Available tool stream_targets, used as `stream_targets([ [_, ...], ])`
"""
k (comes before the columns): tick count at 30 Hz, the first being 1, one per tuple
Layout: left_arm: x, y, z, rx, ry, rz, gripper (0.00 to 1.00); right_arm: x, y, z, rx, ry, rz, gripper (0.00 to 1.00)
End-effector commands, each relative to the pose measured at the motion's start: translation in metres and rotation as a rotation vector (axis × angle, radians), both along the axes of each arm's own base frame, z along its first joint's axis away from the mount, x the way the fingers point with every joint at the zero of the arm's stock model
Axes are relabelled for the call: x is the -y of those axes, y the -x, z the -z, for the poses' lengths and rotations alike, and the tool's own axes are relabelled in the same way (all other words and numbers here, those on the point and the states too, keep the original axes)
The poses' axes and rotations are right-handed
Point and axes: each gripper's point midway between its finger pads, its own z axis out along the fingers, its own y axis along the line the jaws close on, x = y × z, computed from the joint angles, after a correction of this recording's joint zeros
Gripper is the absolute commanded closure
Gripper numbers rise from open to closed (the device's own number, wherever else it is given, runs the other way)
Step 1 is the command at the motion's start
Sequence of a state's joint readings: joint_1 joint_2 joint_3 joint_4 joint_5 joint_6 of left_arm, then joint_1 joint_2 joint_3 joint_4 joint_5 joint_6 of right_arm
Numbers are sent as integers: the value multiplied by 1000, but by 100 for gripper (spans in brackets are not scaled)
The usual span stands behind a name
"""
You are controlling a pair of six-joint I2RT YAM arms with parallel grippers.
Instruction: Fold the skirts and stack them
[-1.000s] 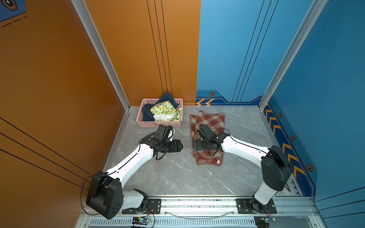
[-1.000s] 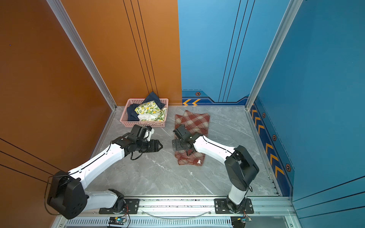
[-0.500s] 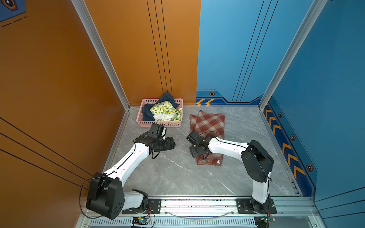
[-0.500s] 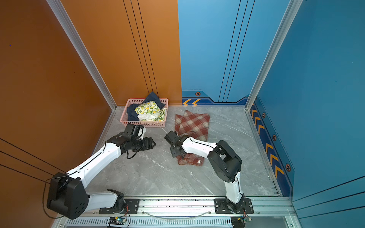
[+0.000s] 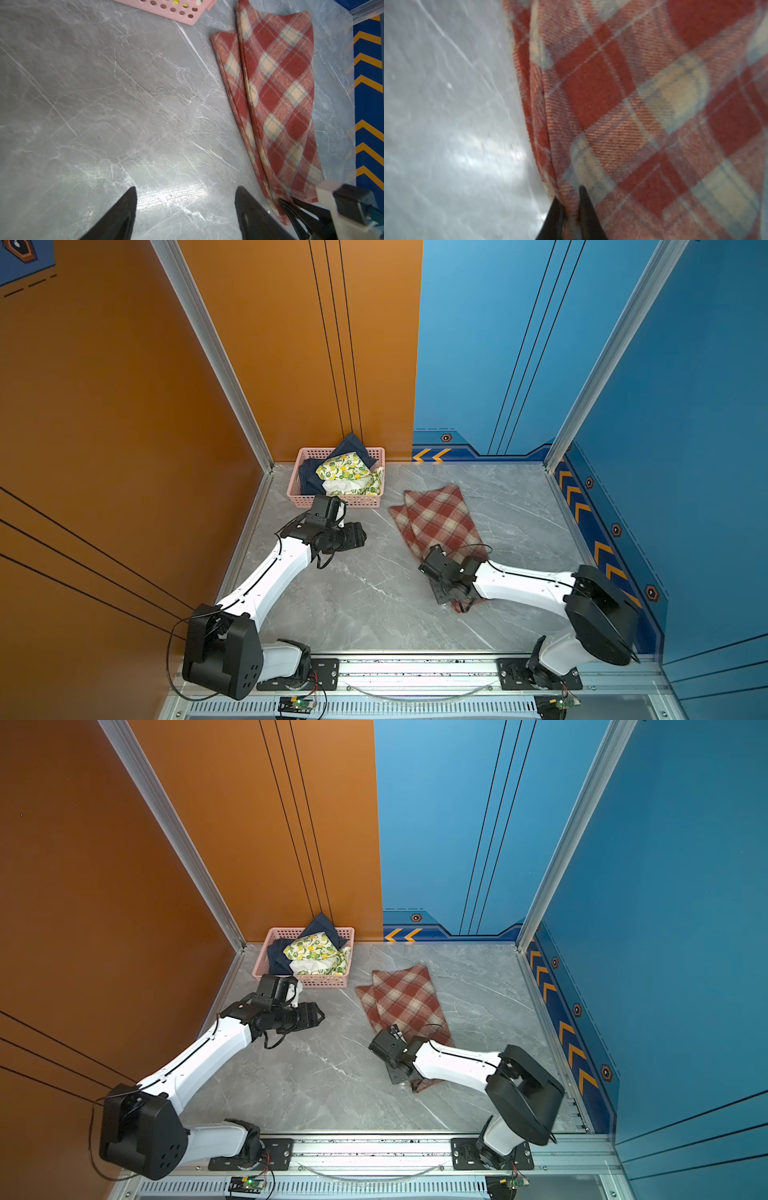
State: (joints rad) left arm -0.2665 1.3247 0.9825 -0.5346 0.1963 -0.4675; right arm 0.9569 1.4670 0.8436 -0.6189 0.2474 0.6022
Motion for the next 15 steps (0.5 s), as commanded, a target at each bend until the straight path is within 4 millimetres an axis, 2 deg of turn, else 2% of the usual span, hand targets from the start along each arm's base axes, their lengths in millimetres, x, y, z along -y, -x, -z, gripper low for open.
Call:
stream_targets([
  [1, 7, -6, 0, -5, 16, 24, 25, 17, 3, -27, 80, -56, 94, 55],
  [2, 9, -5, 2, -8, 17, 27, 25, 15, -3, -40, 121, -84, 95, 45],
  [3, 11, -5, 5, -13, 15, 28, 25, 11, -11, -51, 154, -108, 92, 39],
  [5, 17, -5, 8, -18, 14, 35, 26, -1, -31, -67, 181, -172, 92, 36],
  [7, 24, -5, 13, -26, 13, 43, 27, -22, -54, -78, 180, -248, 74, 34],
  [10, 36, -8, 22, -38, 5, 54, 29, -53, -95, -84, 190, -272, 35, 35],
  [15, 52, -15, 38, -60, -12, 55, 34, -96, -155, -65, 173, -254, -19, 36],
])
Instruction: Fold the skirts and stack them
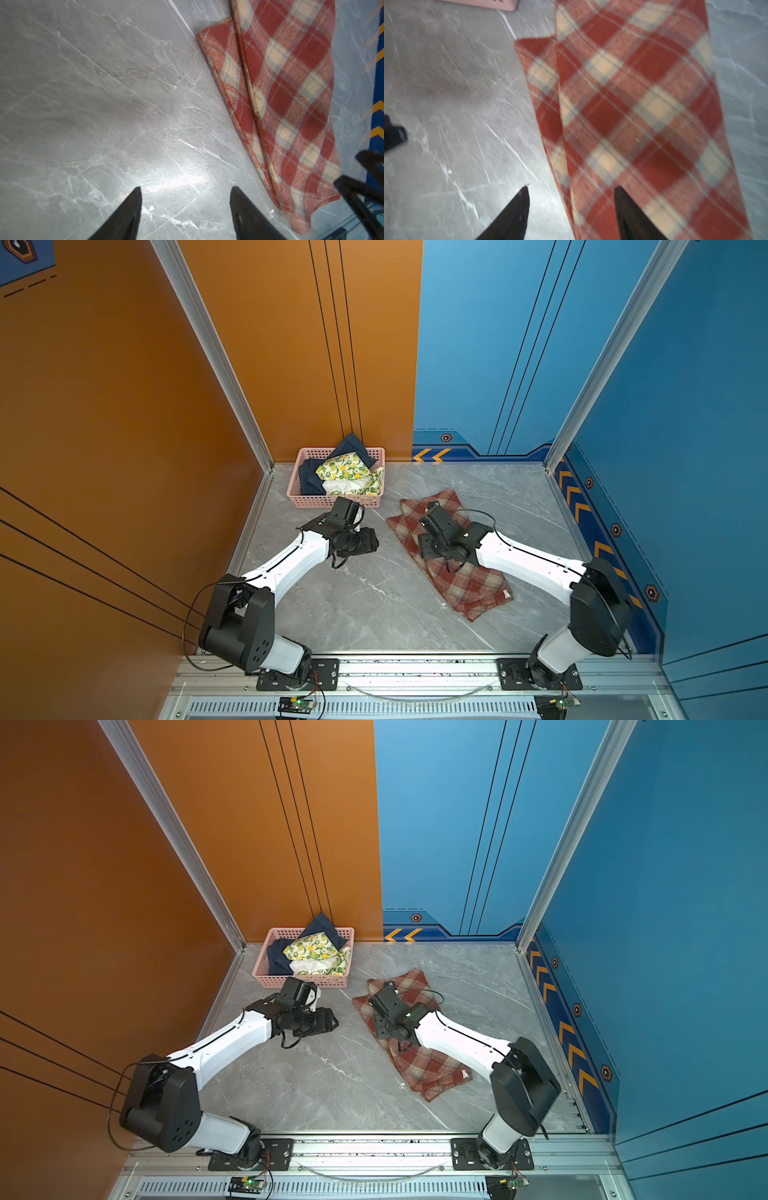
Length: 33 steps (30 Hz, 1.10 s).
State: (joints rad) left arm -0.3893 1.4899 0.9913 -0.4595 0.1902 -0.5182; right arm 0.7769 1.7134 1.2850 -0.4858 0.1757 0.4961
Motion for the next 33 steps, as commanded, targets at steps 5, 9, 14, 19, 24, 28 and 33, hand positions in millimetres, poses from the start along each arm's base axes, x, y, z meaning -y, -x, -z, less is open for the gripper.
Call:
stream_targets([
  [5, 12, -28, -3, 42, 5, -44, 40, -38, -70, 35, 35, 69, -81, 41],
  [9, 15, -36, 3, 41, 7, -53, 44, -40, -90, 56, 45, 136, -101, 46],
  [14, 26, -47, 11, 39, 15, -58, 46, -34, -100, 68, 51, 182, -95, 51],
  [19, 38, -63, 26, 34, 33, -76, 49, -34, -101, 77, 48, 189, -94, 55],
  [24, 51, -78, 42, 47, 31, -81, 54, -22, -111, 86, 35, 184, -69, 59],
  [28, 55, -87, 50, 51, 15, -83, 55, -19, -114, 87, 34, 180, -62, 65],
  [33, 61, -100, 53, 81, 30, -92, 56, -18, -113, 90, 26, 163, -75, 73],
])
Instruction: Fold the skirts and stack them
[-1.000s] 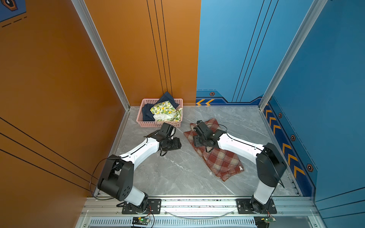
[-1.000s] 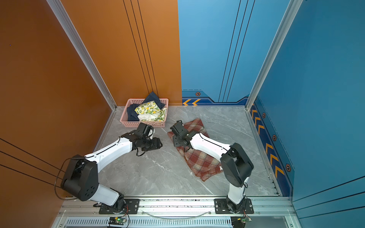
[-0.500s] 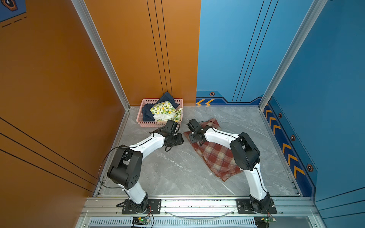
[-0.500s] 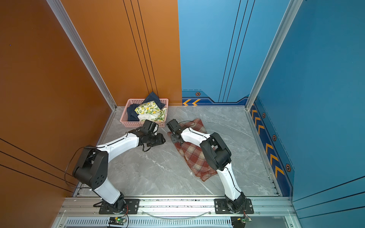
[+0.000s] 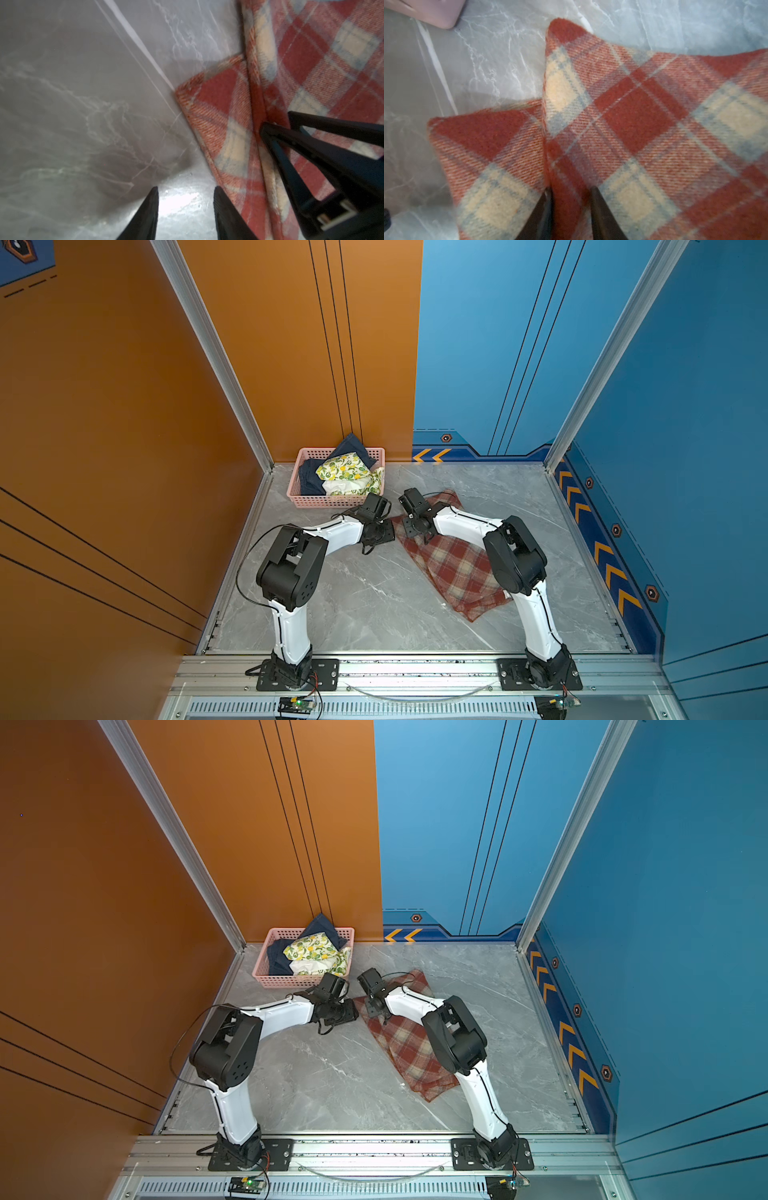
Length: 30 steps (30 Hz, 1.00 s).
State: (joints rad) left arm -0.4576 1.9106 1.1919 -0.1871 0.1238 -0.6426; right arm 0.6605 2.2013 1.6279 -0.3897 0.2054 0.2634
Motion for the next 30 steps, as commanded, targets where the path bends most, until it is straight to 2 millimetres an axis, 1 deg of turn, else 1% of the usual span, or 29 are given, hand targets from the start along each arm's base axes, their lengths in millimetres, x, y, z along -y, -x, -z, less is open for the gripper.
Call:
stream_targets([
  [1, 5, -19, -6, 56, 11, -21, 56, -4, -2, 2, 2, -16, -21, 77],
  [3, 8, -21, -3, 52, 17, -22, 60, -3, 0, 2, -4, -18, -27, 83],
  [4, 9, -22, 0, 46, 22, -23, 62, -4, 0, 0, -4, -25, -33, 89],
  [6, 9, -22, 6, 34, 32, -28, 70, -4, 2, -3, -6, -33, -41, 96],
  [7, 9, -23, 7, 35, 38, -31, 75, -4, 3, -6, -4, -44, -46, 99],
  [12, 5, -24, 12, 31, 47, -47, 98, -7, 7, -22, 7, -110, -67, 100],
  [13, 5, -25, 12, 35, 52, -48, 100, -9, 8, -26, 10, -120, -71, 100],
  [15, 2, -25, 15, 33, 66, -60, 100, -10, 10, -31, 11, -142, -79, 100],
  [17, -1, -26, 16, 32, 82, -71, 100, -12, 14, -29, 2, -153, -86, 100],
  [18, -3, -26, 18, 29, 82, -75, 100, -14, 15, -44, 22, -181, -94, 100],
  [19, -4, -26, 18, 30, 82, -77, 100, -15, 17, -45, 23, -189, -97, 100],
  [26, -10, -24, 22, 27, 84, -91, 100, -15, 33, -51, 16, -230, -120, 100],
  [30, -12, -24, 23, 24, 89, -98, 100, -20, 43, -52, 5, -247, -142, 100],
])
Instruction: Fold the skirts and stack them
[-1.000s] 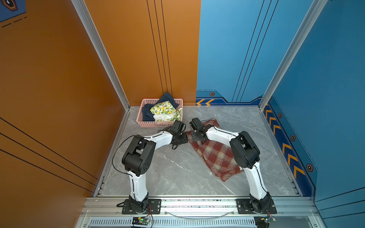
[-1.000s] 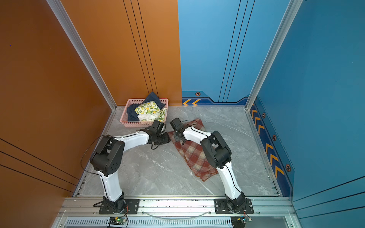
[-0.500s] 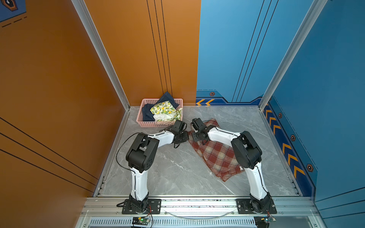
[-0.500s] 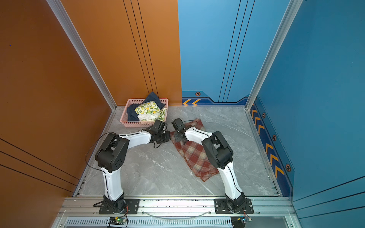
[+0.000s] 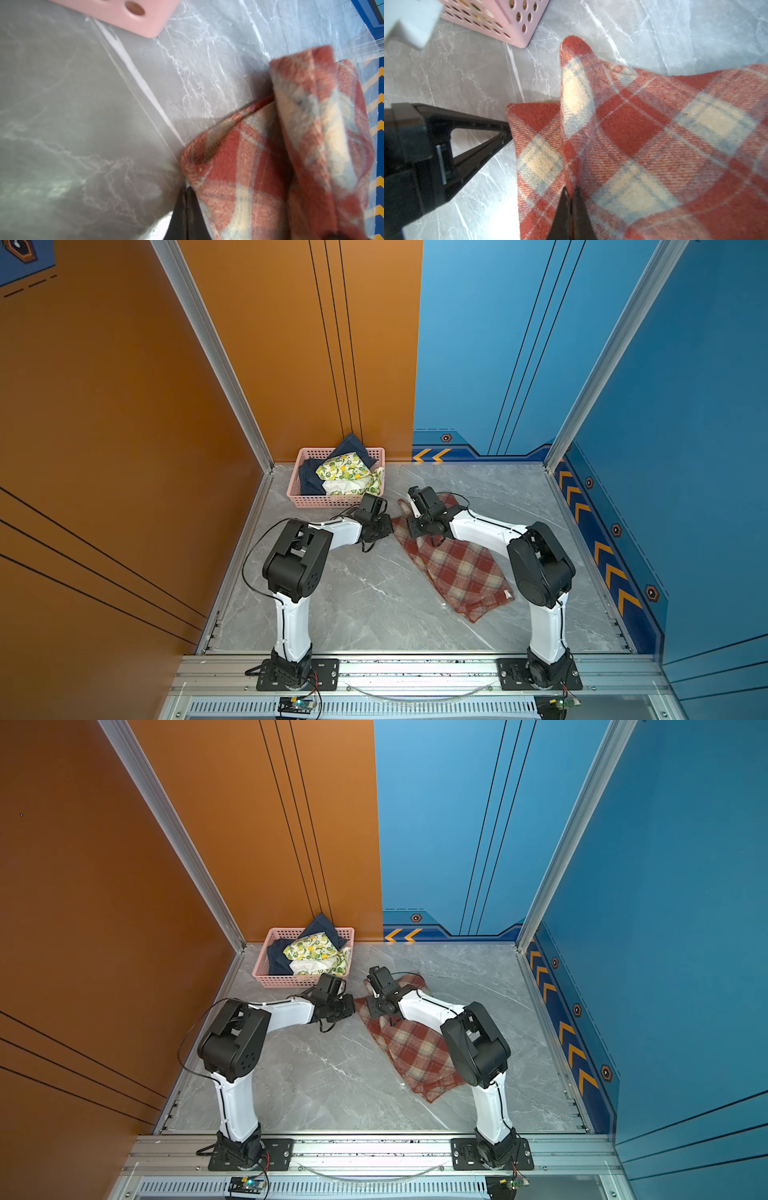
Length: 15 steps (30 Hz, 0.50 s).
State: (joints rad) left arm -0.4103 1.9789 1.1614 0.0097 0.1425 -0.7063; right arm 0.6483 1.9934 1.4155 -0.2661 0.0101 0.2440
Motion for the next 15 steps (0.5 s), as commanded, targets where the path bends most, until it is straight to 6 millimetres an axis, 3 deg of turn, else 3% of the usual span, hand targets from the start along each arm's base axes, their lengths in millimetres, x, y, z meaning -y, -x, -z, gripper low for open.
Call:
stream_targets([
  [1, -6, 6, 9, -34, 8, -11, 100, -14, 13, -14, 2, -59, -38, 100],
  [9, -12, 6, 8, -34, 6, -26, 100, -27, 27, -15, -6, -83, -92, 100],
  [10, -13, 6, 8, -33, 6, -29, 100, -37, 37, -14, -8, -80, -121, 100],
  [15, -20, 11, 10, -53, 9, -51, 100, -33, 36, -16, 0, -94, -98, 100],
])
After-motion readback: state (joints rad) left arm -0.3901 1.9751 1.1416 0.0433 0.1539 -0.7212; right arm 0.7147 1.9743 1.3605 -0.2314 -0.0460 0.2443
